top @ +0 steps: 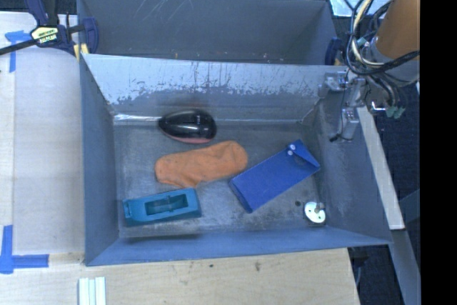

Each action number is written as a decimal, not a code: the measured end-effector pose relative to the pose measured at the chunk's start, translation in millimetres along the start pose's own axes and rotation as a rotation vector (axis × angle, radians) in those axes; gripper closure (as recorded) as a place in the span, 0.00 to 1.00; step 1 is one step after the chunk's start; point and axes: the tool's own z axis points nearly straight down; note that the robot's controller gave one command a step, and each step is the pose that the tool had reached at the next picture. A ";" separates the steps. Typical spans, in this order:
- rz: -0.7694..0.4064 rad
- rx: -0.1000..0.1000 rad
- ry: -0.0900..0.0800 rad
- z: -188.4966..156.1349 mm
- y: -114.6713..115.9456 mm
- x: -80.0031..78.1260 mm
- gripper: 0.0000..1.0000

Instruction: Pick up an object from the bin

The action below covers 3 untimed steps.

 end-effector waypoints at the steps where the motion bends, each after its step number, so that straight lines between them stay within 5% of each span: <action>1: -0.003 0.001 -0.008 -5.5 0.8 -1.2 0.00; 3: 0.021 -0.001 -0.003 87.5 56.5 6.8 0.00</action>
Offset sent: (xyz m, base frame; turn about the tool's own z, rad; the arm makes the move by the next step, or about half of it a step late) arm -0.0152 0.0552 -0.0899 -0.0056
